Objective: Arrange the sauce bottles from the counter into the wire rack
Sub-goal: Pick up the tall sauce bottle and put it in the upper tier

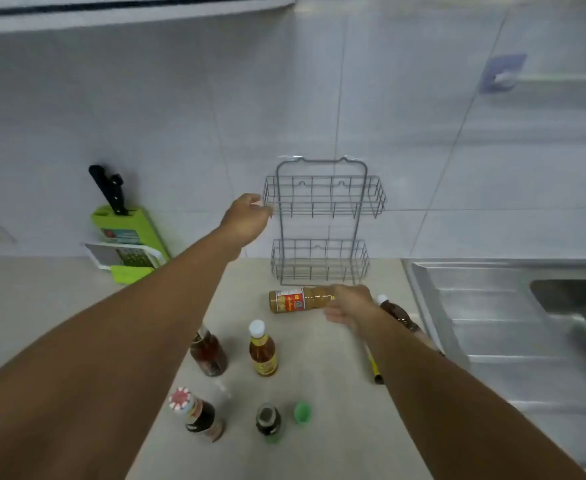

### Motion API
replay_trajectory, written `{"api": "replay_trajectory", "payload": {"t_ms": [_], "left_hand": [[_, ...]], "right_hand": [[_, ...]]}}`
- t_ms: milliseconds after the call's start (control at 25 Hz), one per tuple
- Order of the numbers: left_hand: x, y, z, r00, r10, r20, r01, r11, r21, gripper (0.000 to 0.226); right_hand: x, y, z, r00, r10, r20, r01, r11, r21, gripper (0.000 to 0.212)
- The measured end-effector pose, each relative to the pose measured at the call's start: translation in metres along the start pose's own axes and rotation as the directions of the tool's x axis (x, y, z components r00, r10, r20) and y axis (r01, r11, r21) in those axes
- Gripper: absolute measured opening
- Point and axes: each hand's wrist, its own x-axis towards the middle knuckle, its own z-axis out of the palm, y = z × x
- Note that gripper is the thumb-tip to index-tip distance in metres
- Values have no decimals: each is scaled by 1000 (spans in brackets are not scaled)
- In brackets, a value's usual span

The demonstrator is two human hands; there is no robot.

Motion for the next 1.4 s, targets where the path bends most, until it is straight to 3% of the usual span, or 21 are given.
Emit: {"api": "replay_trajectory", "payload": {"t_ms": [120,160,280,400,520,800,880,1000,1080,1160,1280,1400], "left_hand": [[36,-4,9,999,-40,-20,40,999,-37,67],[46,-4,13,999,-51,5,52,998,-46,68],[70,-9,25,999,-34,27,36,998,-52,59],[90,-20,30,999,-25,-29,23,998,-57,33],[94,-22,29,997,-12,-79,6,997,-72,42],[93,-27,22,1000,19,-17,-21,993,-121,34],[92,-27,21,1000,-13,-7,12,990,-143,36],[92,-25,20,996,-88,24,91,979,-182,47],[92,-22,19,992,-124,38,129,966,-223,47],[94,-21,18,989,-143,42,149,951,-272,45],[92,-19,18,985,-162,54,171,921,-351,42],[89,-17,16,985,-160,57,169,905,-390,41]], "right_hand": [[31,24,25,980,200,3,-199,972,128,70],[43,32,35,973,229,-21,-222,960,170,74],[70,40,55,951,302,-61,-274,919,284,62],[93,42,72,930,337,-146,-266,893,362,58],[106,46,81,915,339,-218,-244,896,372,60],[108,48,87,908,339,-247,-177,844,507,62],[89,45,89,930,231,-285,-86,892,443,57],[42,15,71,922,-175,-344,228,966,119,34],[7,-29,51,844,-446,-298,461,887,-25,27],[-26,-84,32,713,-657,-247,672,740,-26,29],[-55,-162,22,524,-813,-256,839,543,-9,36],[-58,-213,36,440,-874,-208,866,474,-159,51]]}}
